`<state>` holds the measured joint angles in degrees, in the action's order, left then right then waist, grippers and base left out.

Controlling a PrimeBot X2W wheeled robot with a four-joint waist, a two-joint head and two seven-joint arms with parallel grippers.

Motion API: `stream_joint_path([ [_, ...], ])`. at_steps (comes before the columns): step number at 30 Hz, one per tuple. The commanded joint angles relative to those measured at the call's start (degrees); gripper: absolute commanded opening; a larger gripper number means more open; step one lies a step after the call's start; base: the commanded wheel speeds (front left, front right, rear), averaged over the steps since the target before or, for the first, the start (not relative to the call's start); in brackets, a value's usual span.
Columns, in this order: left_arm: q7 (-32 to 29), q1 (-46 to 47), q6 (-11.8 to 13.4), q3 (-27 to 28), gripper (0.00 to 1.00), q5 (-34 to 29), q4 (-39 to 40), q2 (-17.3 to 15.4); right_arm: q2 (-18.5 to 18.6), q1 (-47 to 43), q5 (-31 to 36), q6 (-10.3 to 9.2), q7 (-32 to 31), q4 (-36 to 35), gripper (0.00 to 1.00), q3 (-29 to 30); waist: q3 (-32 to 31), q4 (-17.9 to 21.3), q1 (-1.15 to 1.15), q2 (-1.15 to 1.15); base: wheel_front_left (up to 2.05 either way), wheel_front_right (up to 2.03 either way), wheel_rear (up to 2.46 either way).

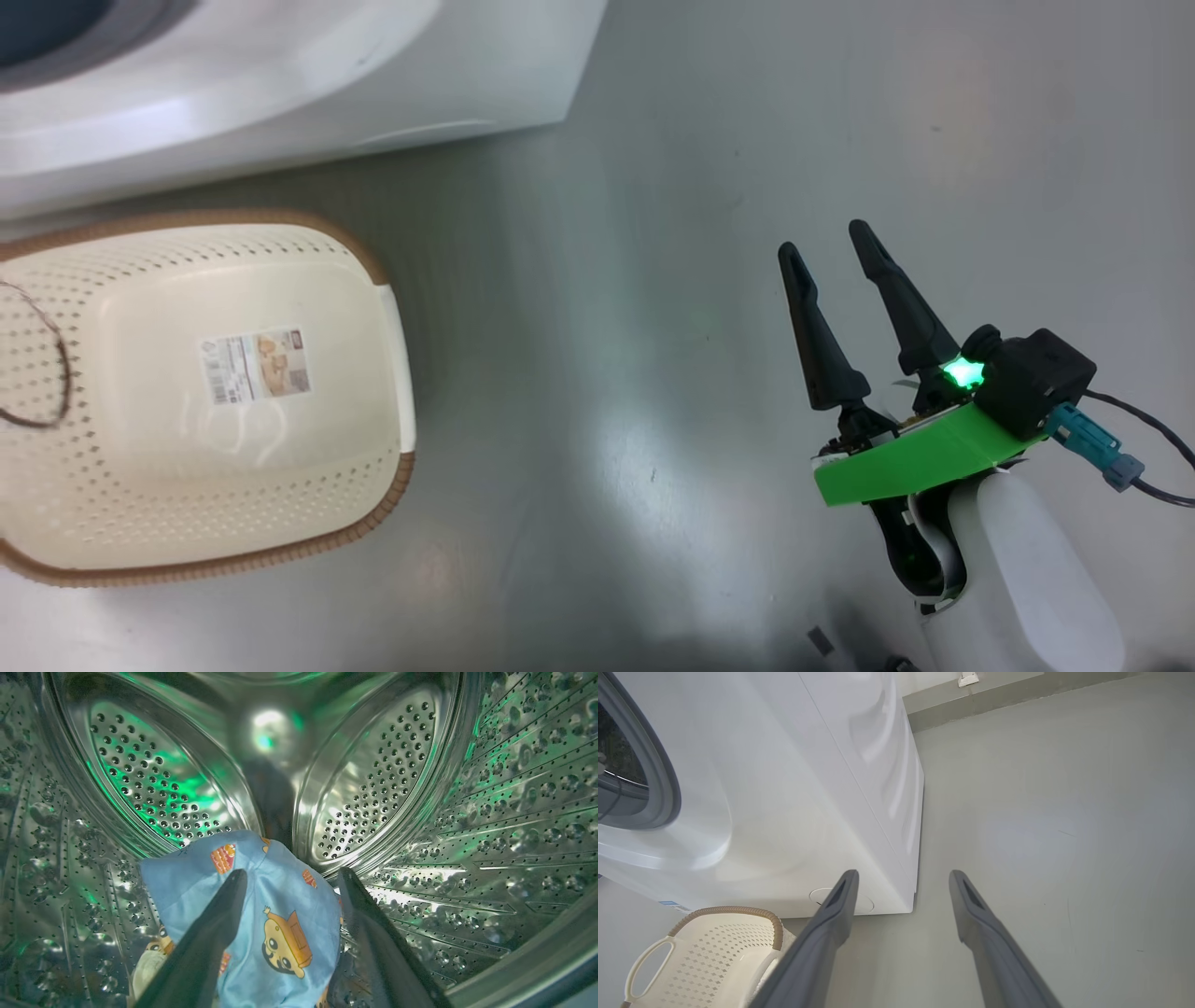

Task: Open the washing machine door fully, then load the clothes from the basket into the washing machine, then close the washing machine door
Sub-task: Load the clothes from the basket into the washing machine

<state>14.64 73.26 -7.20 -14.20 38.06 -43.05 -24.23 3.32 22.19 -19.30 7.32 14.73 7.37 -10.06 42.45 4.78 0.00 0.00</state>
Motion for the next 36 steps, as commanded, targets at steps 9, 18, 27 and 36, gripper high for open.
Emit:
stream_joint_path([
  [9, 0.35, -11.73, 0.51, 6.3, 1.0, -3.8, 8.43, 1.15, -0.45, -3.94, 1.0, 0.17, 0.27, 0.33, 1.0, -0.79, -5.76, -1.49, 0.0, 0.0, 0.0, 0.0, 0.0],
  [18, 0.35, -23.95, 0.28, 11.34, 1.0, -7.05, 16.19, 4.71, -0.45, -5.03, 1.1, 0.17, 0.27, 1.45, 1.0, -0.59, -10.42, -2.05, 0.0, 0.0, 0.0, 0.0, 0.0],
  [27, 0.36, -36.53, 0.15, 16.71, 1.0, -11.16, 24.32, 8.3, -0.45, -6.91, 0.87, 0.17, 0.27, 2.96, 1.0, -0.69, -16.51, -2.44, 0.0, 0.0, 0.0, 0.0, 0.0],
  [36, 0.36, -48.87, 0.08, 22.45, 1.0, -13.63, 30.98, 13.53, -0.45, -8.93, 0.78, 0.17, 0.27, 3.89, 1.0, -0.53, -22.16, -2.2, 0.0, 0.0, 0.0, 0.0, 0.0],
])
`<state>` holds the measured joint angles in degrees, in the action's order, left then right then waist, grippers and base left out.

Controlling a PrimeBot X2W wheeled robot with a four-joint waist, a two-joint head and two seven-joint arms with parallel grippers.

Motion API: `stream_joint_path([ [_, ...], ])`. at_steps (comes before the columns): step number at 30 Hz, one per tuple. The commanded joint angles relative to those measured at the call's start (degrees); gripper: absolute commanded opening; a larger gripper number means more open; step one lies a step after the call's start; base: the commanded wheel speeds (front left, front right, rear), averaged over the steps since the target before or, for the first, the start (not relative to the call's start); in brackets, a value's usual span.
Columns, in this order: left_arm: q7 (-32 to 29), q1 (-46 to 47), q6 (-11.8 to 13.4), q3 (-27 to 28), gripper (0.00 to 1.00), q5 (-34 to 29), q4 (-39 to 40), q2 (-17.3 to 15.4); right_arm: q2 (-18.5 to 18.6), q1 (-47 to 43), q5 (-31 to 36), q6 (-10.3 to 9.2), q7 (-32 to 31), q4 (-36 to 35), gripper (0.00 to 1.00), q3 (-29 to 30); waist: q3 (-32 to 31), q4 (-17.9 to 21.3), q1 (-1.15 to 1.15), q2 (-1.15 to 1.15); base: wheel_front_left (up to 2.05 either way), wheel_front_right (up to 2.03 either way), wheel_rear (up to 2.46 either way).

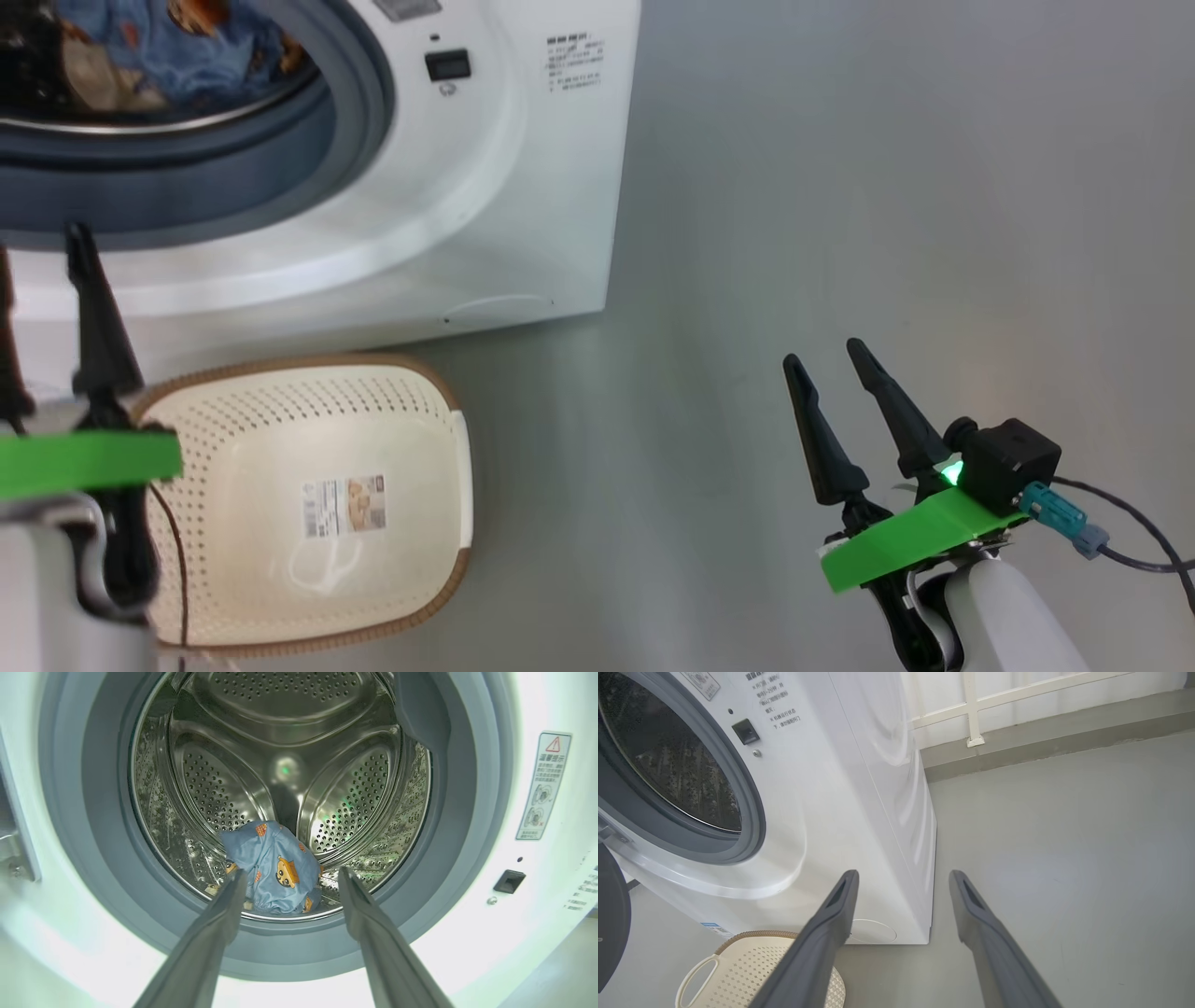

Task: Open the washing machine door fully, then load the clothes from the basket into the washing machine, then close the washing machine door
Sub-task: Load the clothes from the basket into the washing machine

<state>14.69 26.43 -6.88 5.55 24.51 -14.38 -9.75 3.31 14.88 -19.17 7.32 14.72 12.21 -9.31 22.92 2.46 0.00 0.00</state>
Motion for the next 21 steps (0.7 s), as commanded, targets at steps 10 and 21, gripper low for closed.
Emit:
stream_joint_path([
  [10, 0.3, -12.76, -0.46, 4.85, 1.0, -4.77, 6.87, 2.6, -0.44, -3.5, 1.13, 0.17, 0.28, 0.73, 1.0, -1.69, -8.57, 0.22, 0.0, 0.0, 0.0, 0.0, 0.0],
  [21, 0.3, -23.78, 0.05, 8.7, 1.0, -8.69, 11.04, 5.91, -0.44, -5.81, 2.26, 0.17, 0.28, 0.8, 1.0, -1.57, -13.89, 1.32, 0.0, 0.0, 0.0, 0.0, 0.0],
])
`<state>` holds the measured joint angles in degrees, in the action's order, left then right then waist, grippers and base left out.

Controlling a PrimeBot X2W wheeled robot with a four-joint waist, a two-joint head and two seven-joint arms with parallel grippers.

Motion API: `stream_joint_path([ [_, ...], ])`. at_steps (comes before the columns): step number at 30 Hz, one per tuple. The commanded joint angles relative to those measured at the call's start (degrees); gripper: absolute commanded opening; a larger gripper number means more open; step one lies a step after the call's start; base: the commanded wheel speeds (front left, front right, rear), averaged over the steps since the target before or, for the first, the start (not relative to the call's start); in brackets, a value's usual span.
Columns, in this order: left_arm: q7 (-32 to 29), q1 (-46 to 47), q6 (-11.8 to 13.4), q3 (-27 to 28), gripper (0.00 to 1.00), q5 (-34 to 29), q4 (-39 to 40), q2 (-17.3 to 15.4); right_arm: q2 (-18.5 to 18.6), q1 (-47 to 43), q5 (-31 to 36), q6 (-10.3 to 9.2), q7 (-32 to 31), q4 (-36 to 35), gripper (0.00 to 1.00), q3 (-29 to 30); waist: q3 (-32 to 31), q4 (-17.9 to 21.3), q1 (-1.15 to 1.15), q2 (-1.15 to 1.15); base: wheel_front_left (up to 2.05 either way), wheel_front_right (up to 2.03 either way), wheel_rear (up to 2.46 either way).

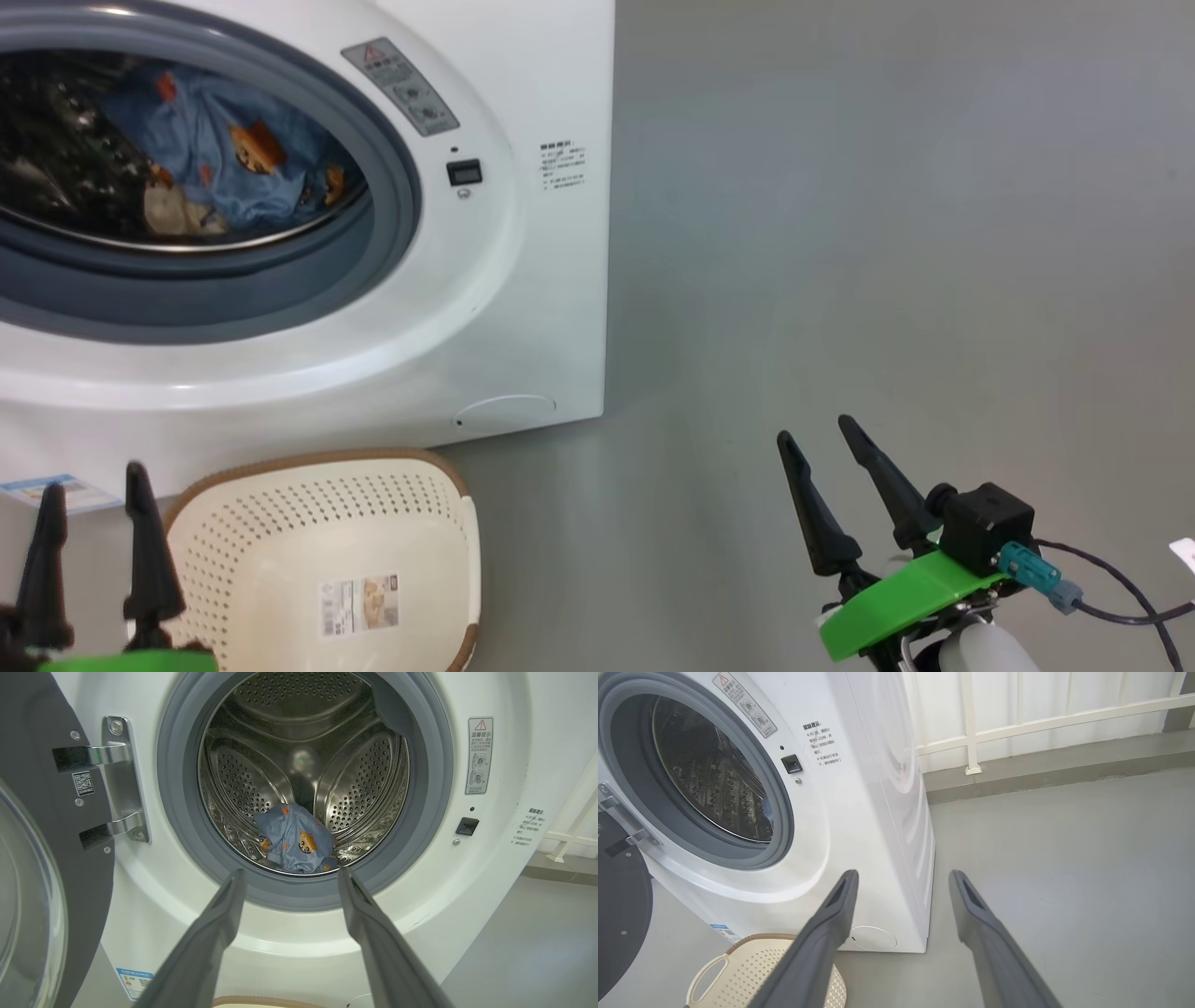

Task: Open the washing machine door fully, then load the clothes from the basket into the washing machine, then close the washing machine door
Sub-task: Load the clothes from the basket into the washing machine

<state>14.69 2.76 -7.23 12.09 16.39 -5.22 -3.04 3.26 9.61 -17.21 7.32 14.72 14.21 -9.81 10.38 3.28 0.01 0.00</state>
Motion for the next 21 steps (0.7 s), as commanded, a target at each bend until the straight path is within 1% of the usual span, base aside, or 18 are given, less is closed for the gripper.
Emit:
stream_joint_path([
  [1, 0.3, -1.11, 0.63, 2.28, 1.0, -0.88, 2.2, -0.6, -0.38, -0.75, 0.55, 0.17, 0.28, -1.25, 1.0, -1.08, -1.84, 0.61, -0.01, 0.0, 0.0, 0.0, 0.0],
  [5, 0.3, -4.65, 2.14, 2.53, 1.0, -0.83, 3.3, -0.07, -0.38, -1.43, 1.07, 0.17, 0.28, -1.77, 1.0, -1.46, -3.2, 1.07, -0.01, 0.0, 0.0, 0.0, 0.0],
  [16, 0.3, -11.1, 4.8, -1.11, 1.0, -2.24, 5.33, 0.14, -0.38, -3.39, 1.42, 0.17, 0.28, -2.83, 1.0, -0.91, -6.29, 1.01, -0.01, 0.0, 0.0, 0.0, 0.0],
  [21, 0.3, -12.87, 5.12, -2.16, 1.0, -2.75, 6.06, 0.15, -0.38, -3.94, 2.2, 0.17, 0.28, -3.31, 1.0, -0.73, -7.2, 0.86, -0.01, 0.0, 0.0, 0.0, 0.0],
])
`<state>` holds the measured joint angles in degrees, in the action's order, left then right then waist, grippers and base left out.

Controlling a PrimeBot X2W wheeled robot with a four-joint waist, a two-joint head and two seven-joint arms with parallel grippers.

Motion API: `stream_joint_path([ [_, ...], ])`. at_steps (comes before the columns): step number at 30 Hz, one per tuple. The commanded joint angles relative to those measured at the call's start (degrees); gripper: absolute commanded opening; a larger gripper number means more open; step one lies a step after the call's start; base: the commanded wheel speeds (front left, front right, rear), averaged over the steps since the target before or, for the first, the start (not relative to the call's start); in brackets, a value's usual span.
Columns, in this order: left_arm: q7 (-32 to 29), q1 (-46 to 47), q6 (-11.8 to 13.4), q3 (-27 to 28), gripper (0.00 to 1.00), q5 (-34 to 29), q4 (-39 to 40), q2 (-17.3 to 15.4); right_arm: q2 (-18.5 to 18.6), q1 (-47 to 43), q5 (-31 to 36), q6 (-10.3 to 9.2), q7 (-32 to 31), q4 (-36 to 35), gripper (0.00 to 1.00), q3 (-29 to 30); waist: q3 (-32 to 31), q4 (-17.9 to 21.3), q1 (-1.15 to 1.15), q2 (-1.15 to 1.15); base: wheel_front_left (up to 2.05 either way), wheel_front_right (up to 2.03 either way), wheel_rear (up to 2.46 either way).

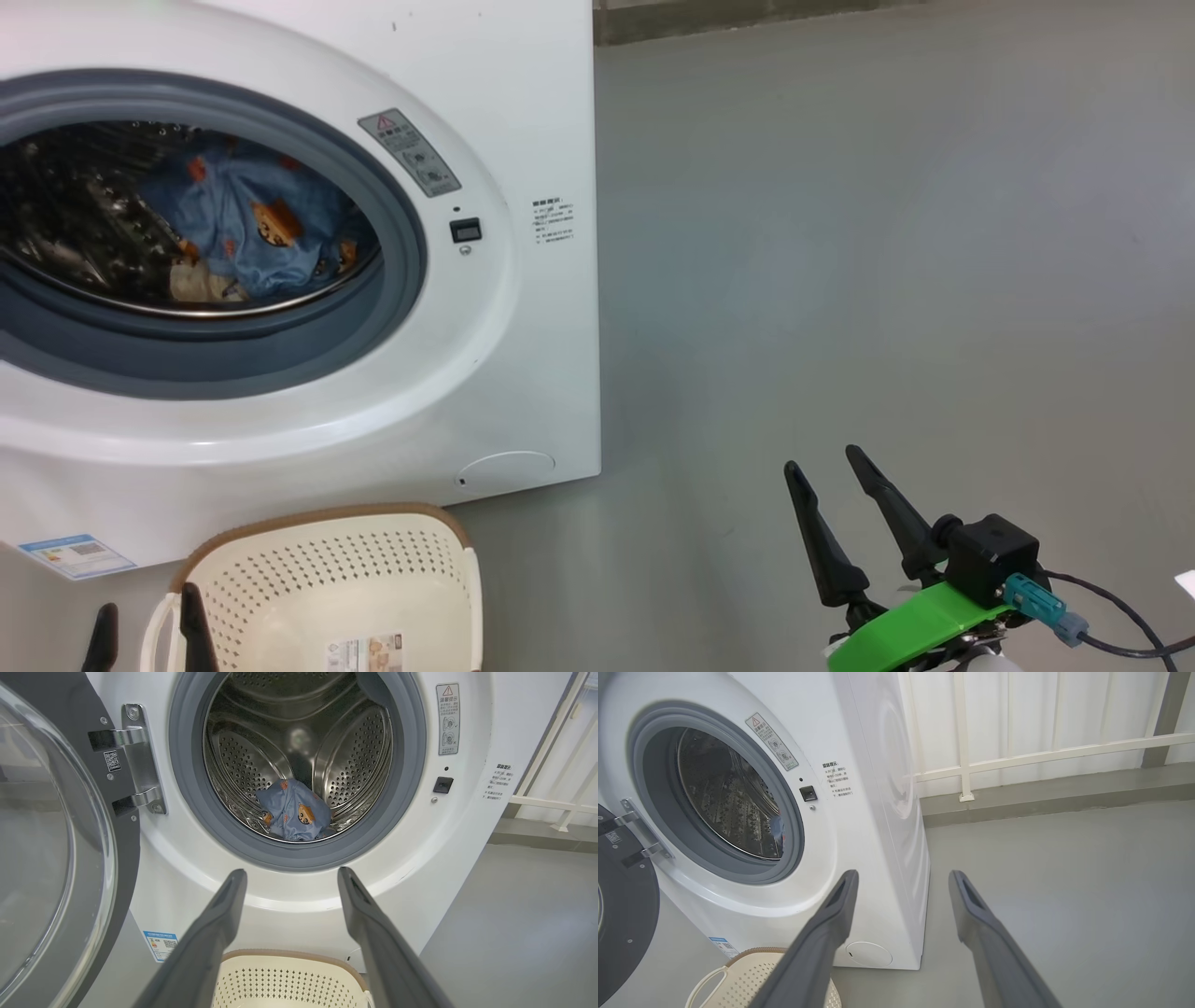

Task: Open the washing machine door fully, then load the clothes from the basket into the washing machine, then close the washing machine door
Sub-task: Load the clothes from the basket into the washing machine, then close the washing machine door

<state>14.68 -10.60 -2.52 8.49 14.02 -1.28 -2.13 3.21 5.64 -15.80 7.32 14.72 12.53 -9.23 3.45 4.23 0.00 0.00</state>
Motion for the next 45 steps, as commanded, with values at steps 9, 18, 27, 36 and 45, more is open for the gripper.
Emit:
stream_joint_path([
  [9, 0.31, -1.78, 0.45, -0.05, 1.0, 0.17, 3.02, -0.76, -0.34, -0.65, 1.16, 0.17, 0.28, -1.85, 1.0, -1.32, -1.65, -0.18, 0.0, 0.0, 0.0, 0.0, 0.0],
  [18, 0.31, -3.28, -0.38, -0.42, 1.0, -1.32, 3.29, -0.76, -0.34, -1.55, 2.59, 0.17, 0.28, -2.35, 1.0, -0.81, -3.18, -0.61, 0.0, 0.0, 0.0, 0.0, 0.0],
  [27, 0.32, -4.14, -0.39, -0.23, 1.0, -1.75, 4.04, -0.75, -0.34, -2.39, 3.36, 0.17, 0.28, -2.97, 1.0, -0.72, -3.97, -0.53, 0.0, 0.0, 0.0, 0.0, 0.0],
  [36, 0.32, -4.04, -0.47, 0.06, 1.0, -1.51, 4.05, -0.75, -0.34, -2.57, 3.33, 0.17, 0.28, -3.09, 1.0, -0.35, -3.84, -0.2, 0.0, 0.0, 0.0, 0.0, 0.0],
  [45, 0.32, -3.74, -0.2, 0.07, 1.0, -0.61, 4.22, -0.75, -0.34, -2.7, 3.21, 0.17, 0.28, -3.25, 1.0, 0.0, -3.89, -0.49, 0.0, 0.0, 0.0, 0.0, 0.0],
])
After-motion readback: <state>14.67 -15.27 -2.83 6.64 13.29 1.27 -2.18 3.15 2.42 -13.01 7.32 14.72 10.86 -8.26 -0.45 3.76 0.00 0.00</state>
